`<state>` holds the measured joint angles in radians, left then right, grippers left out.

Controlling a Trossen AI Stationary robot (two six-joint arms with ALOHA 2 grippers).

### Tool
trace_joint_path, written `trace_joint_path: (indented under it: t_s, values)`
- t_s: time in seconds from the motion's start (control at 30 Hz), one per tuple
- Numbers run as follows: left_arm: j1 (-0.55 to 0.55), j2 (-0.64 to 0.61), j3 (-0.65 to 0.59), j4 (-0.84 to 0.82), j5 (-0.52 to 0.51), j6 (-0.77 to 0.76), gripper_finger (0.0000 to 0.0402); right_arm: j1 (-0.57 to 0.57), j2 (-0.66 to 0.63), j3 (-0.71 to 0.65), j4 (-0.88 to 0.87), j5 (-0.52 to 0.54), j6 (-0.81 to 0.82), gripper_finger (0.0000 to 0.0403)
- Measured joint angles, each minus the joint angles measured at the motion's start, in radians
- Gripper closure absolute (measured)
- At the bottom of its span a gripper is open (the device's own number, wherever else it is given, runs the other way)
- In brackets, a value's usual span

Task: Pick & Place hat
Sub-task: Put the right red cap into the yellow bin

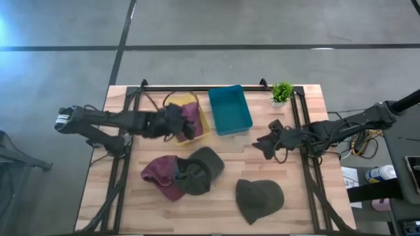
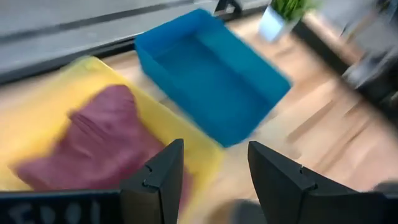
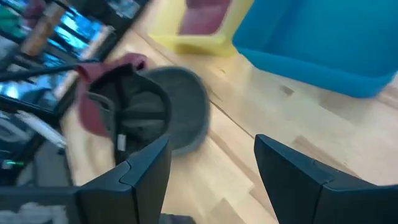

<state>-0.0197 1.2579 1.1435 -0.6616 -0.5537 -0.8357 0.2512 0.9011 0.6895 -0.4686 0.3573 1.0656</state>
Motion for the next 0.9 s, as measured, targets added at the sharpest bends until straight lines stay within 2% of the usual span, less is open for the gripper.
trace_joint_path:
  t_s: [0.2,0.4,0.53,0.67,0.8,0.9]
  values:
    - [0.252,0.018,-0.001,-0.008,0.269,0.475,0.023,-0.002,0.15,0.004,0.084,0.003,0.031,0.0177]
    - [0.527,0.116,-0.003,-0.033,0.545,0.891,0.023,-0.017,0.313,0.031,0.125,0.006,0.11,0.0177]
    - [0.695,0.201,-0.003,-0.025,0.662,0.985,0.023,-0.017,0.382,0.044,0.125,0.0,0.215,0.0177]
    - [0.799,0.294,-0.003,-0.013,0.771,1.014,0.023,-0.017,0.406,0.044,0.138,0.001,0.29,0.0177]
    - [0.815,0.376,-0.003,-0.002,0.791,1.108,0.023,-0.017,0.408,0.046,0.157,0.004,0.326,0.0177]
    - [0.81,0.421,-0.003,0.013,0.745,1.149,0.023,-0.017,0.404,0.057,0.157,0.008,0.325,0.0177]
